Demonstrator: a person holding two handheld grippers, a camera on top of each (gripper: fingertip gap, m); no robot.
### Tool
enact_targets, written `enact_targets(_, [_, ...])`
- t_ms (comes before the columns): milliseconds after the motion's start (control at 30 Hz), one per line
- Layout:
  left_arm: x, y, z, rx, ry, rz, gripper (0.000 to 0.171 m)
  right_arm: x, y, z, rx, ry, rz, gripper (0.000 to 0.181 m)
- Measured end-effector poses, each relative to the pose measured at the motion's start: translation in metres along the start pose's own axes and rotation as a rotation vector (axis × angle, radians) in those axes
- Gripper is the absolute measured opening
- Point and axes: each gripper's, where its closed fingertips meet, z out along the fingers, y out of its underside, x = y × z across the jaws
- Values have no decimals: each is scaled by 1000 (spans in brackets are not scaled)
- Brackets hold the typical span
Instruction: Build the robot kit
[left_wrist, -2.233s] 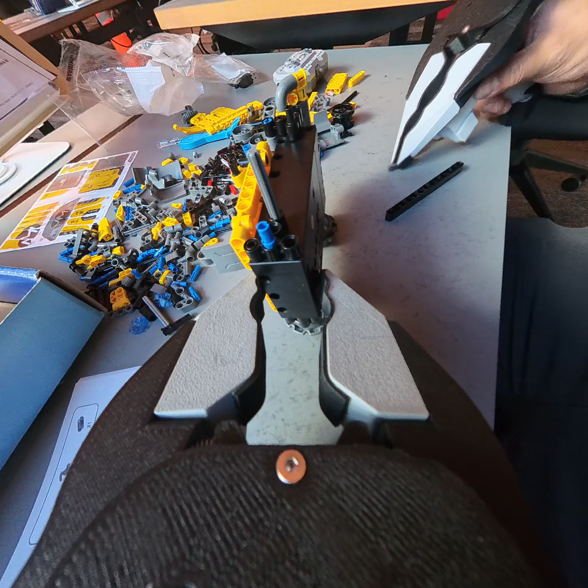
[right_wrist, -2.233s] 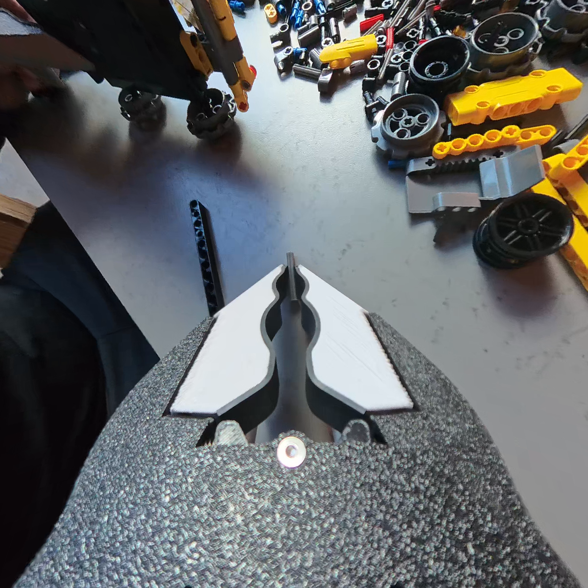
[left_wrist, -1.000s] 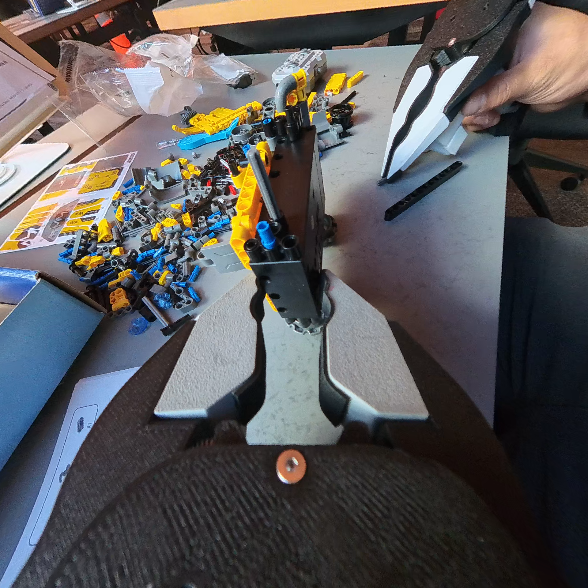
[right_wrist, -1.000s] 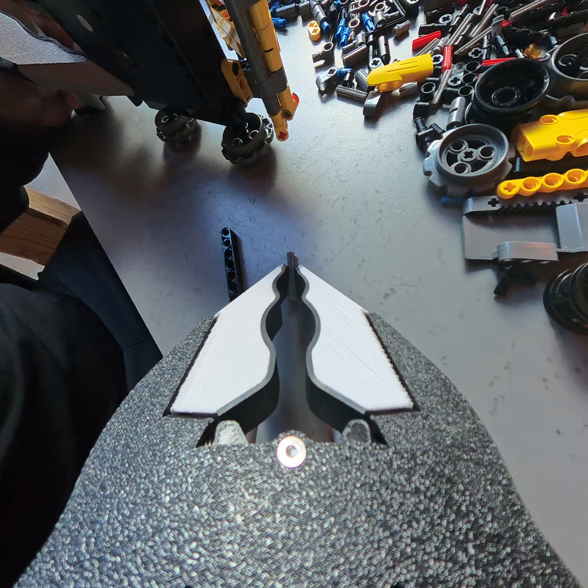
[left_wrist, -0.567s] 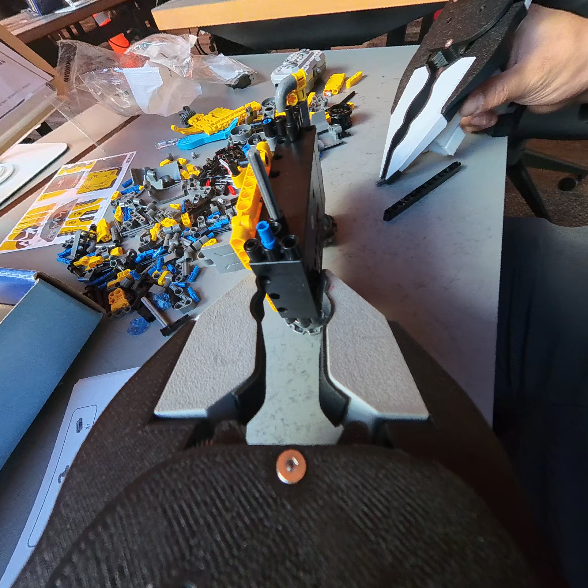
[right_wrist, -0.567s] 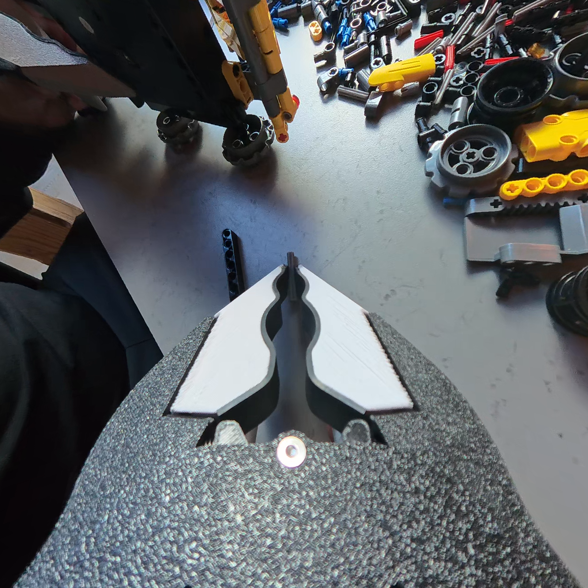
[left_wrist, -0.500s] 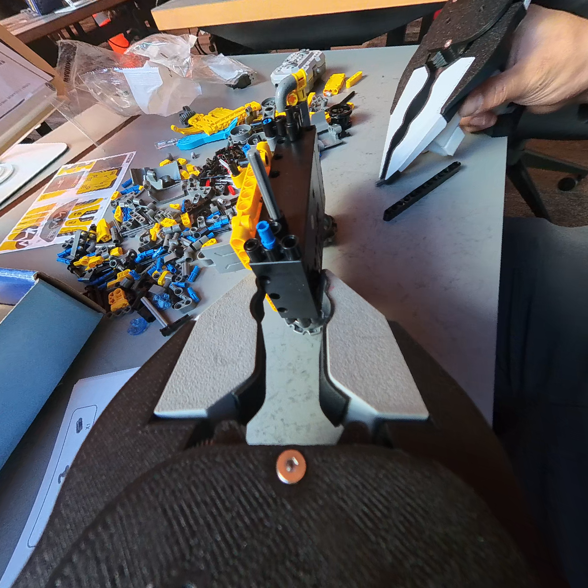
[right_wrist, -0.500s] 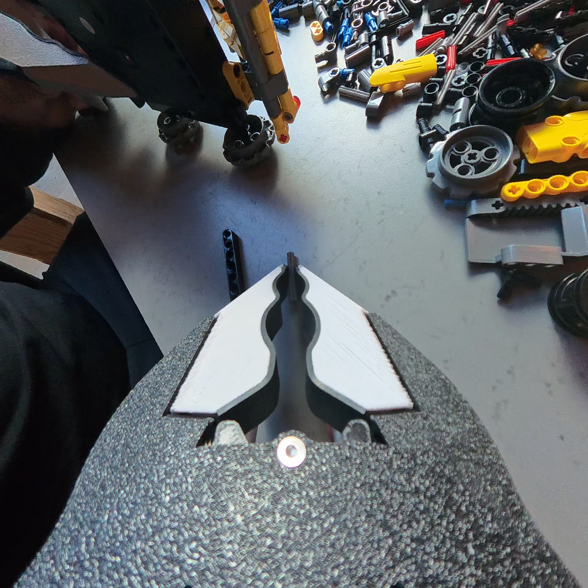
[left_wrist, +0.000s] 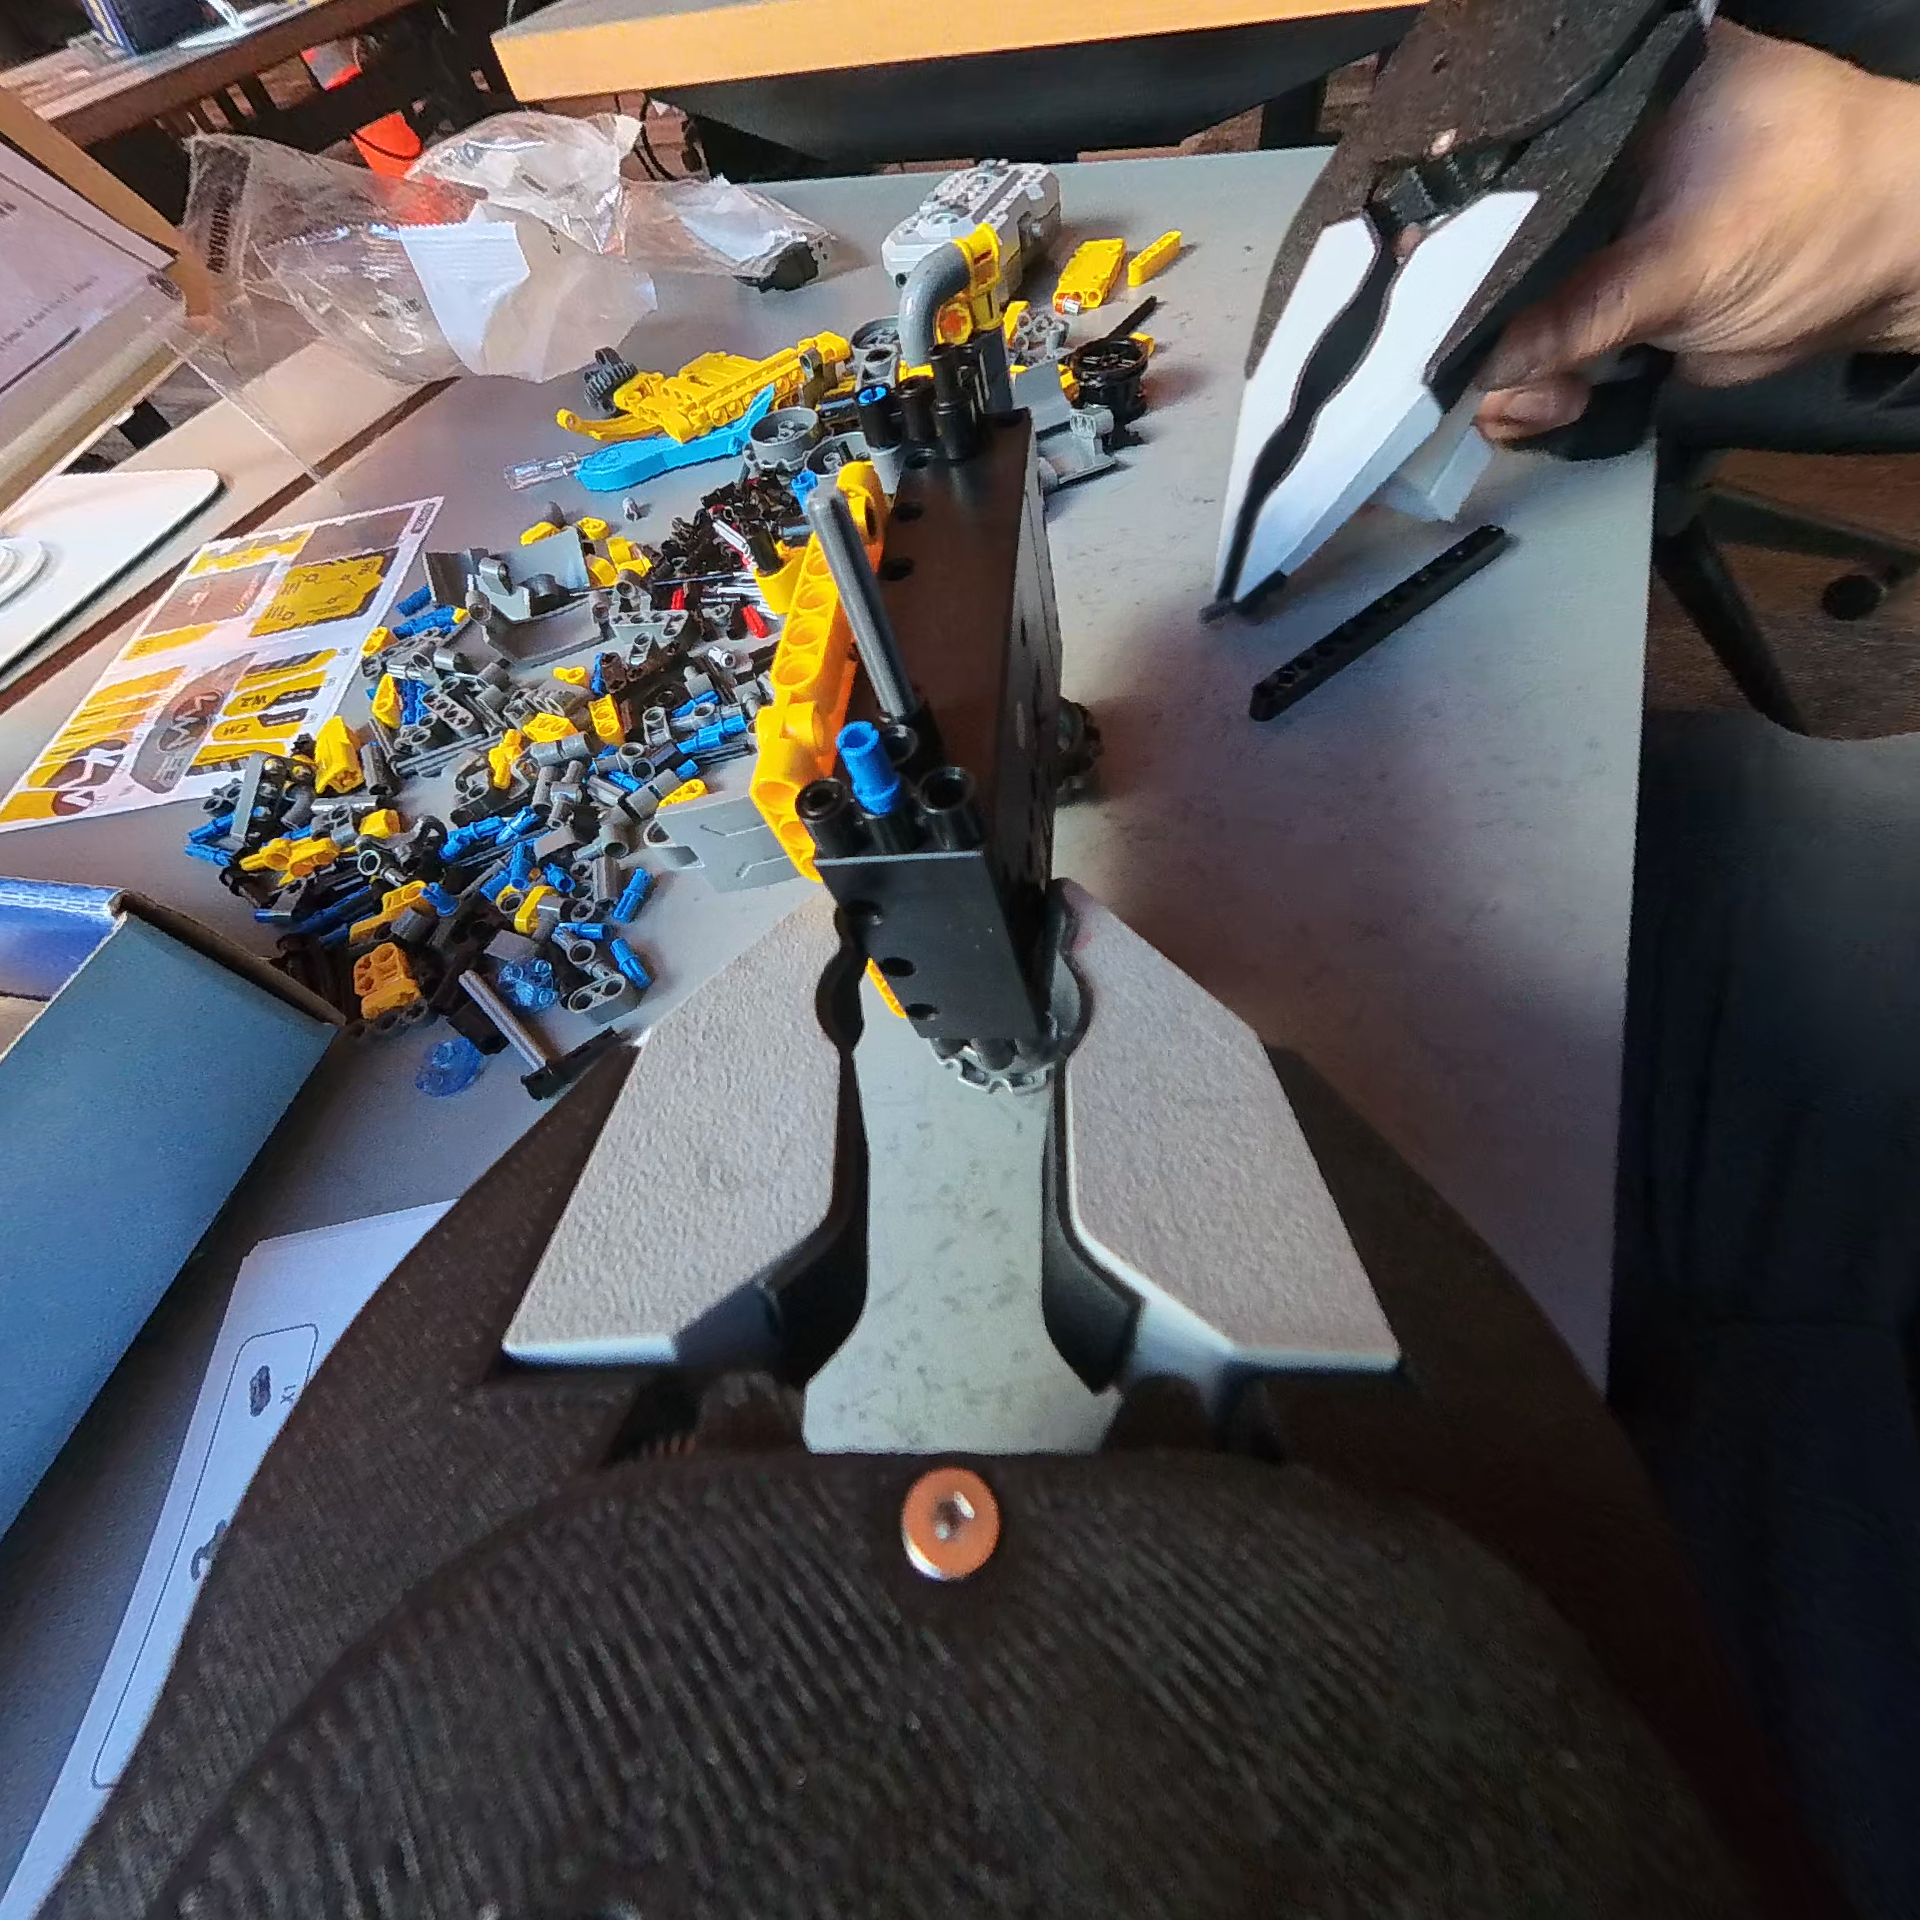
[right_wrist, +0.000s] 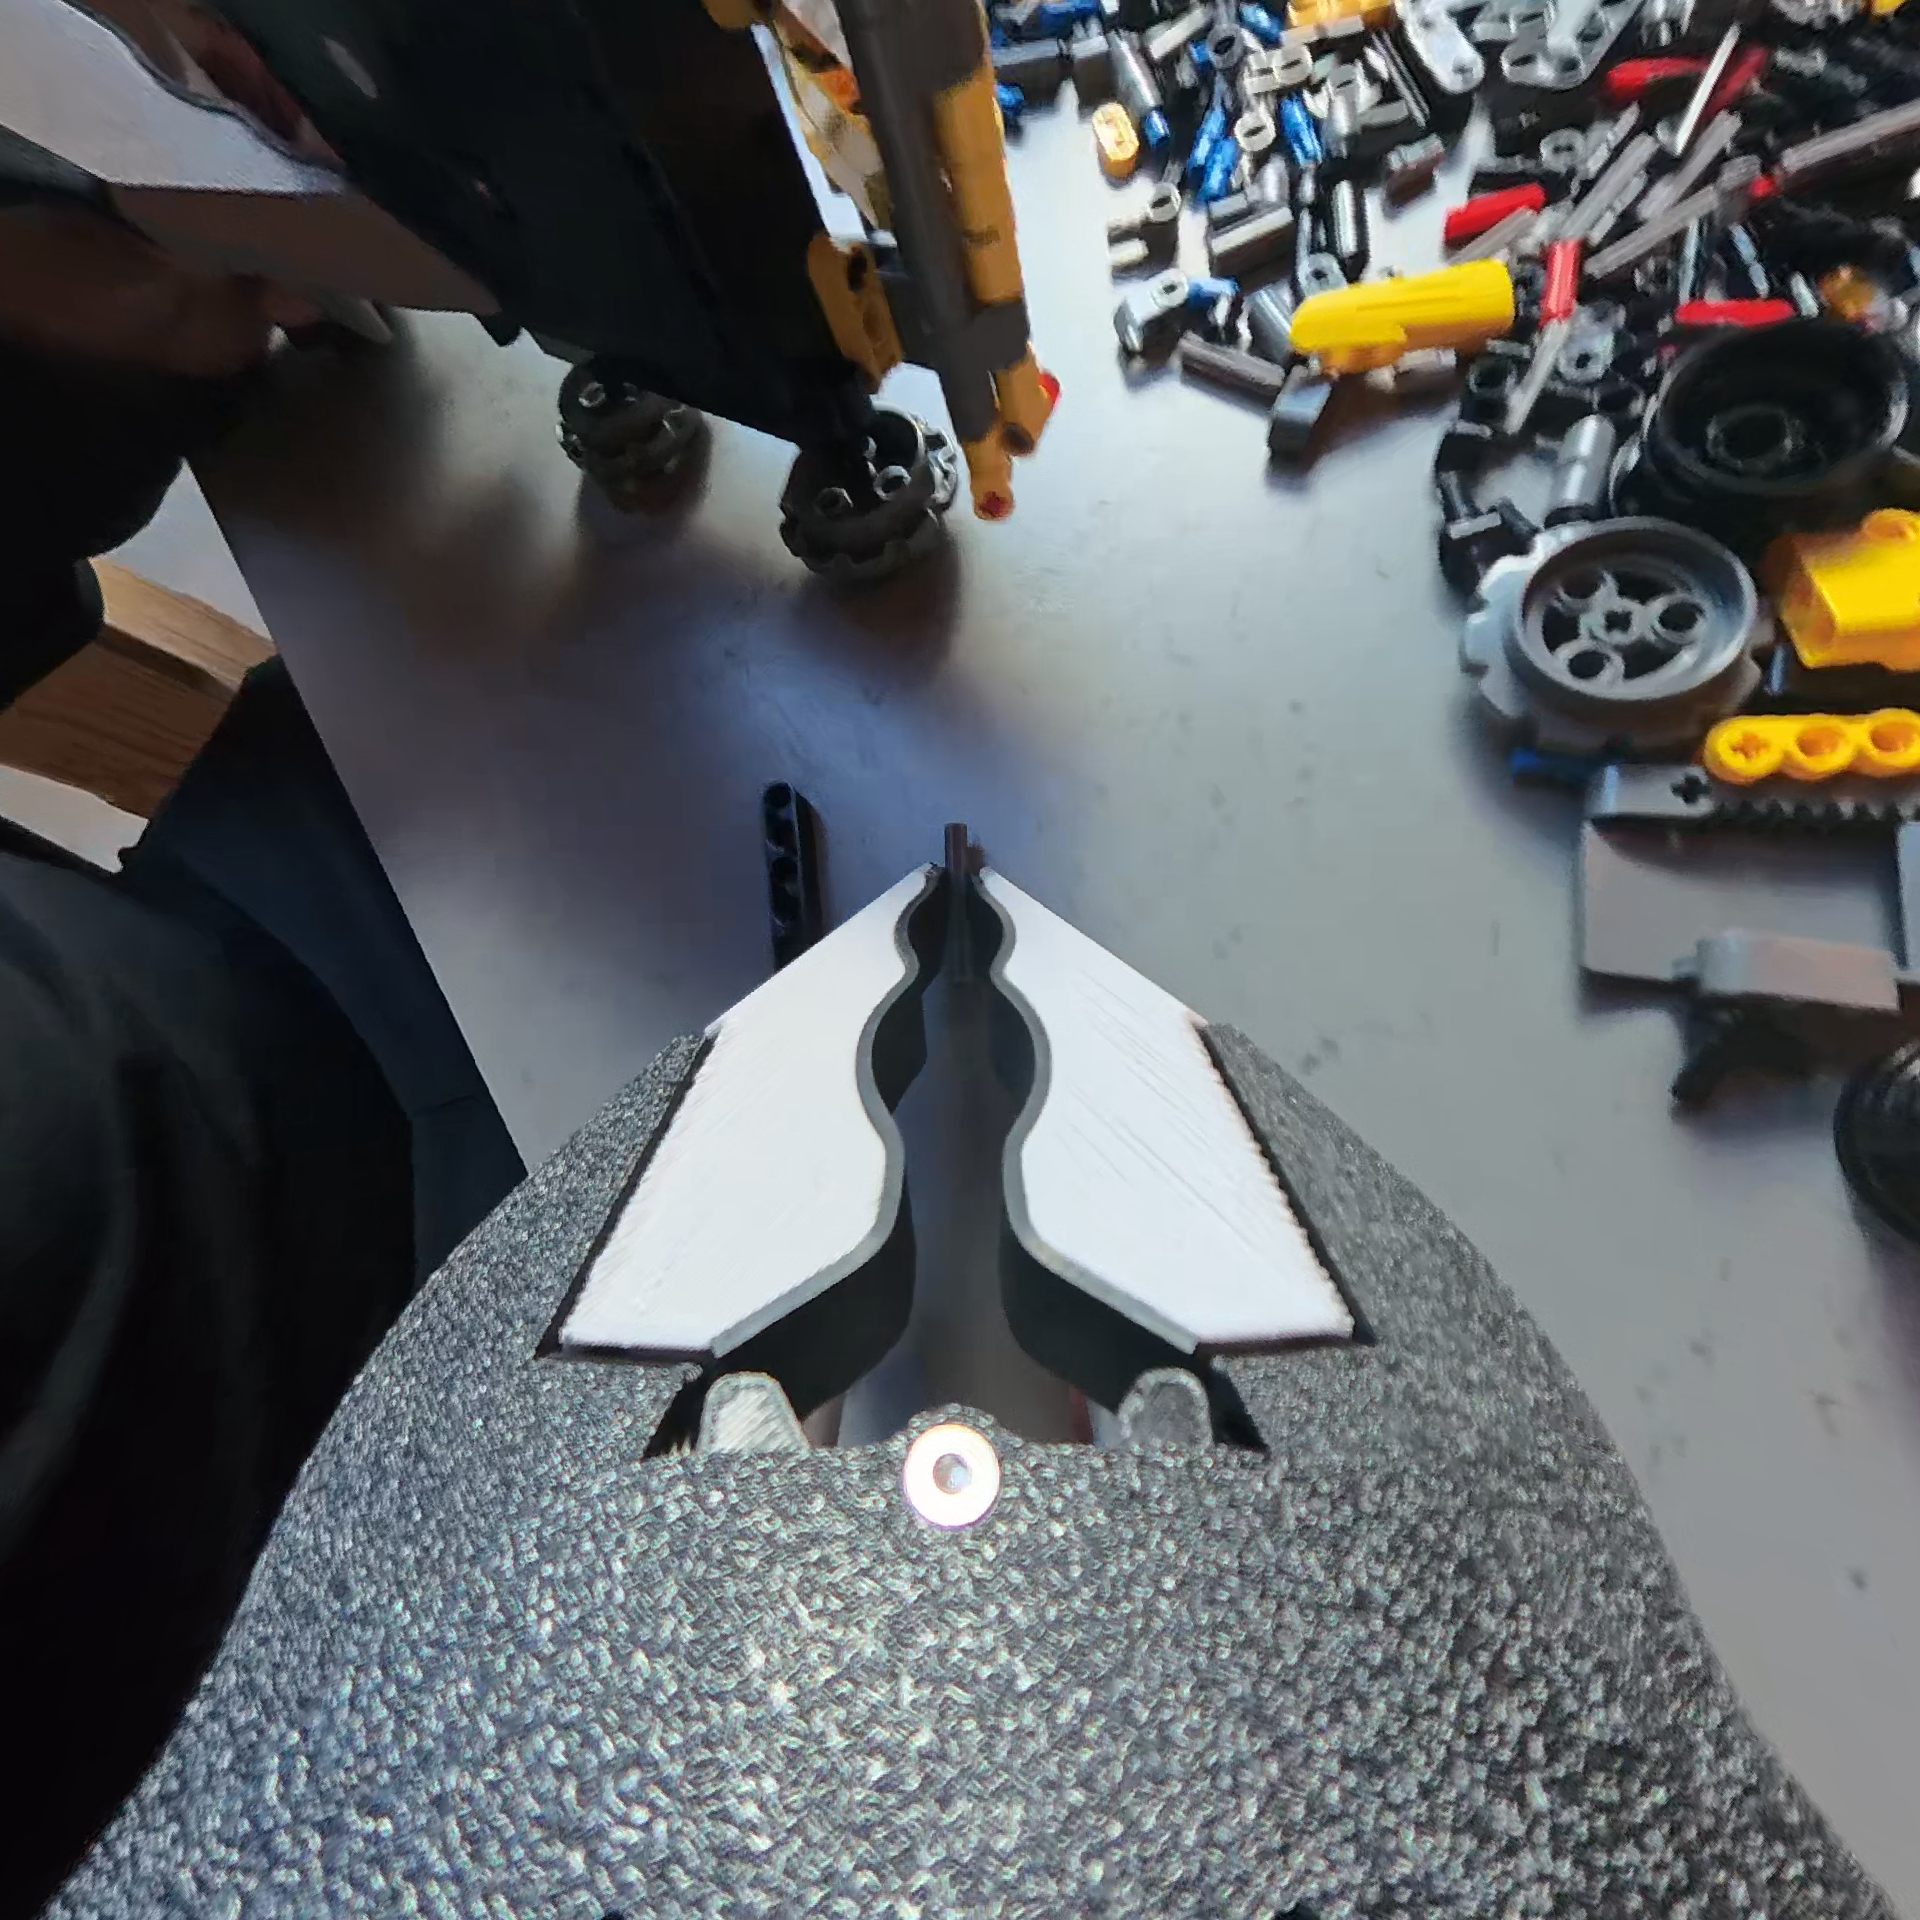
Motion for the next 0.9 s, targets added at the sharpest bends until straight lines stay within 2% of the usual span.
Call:
enact_targets(233, [0, 0, 0, 0, 4, -10, 29, -1, -6, 6, -9, -27, -28, 4])
enact_targets(567, [-1, 0, 0, 0, 8, -23, 30, 2, -1, 4, -40, 27, -117, 5])
enact_targets(900, [0, 0, 0, 0, 8, -19, 29, 3, 2, 0, -40, 14, -86, 12])
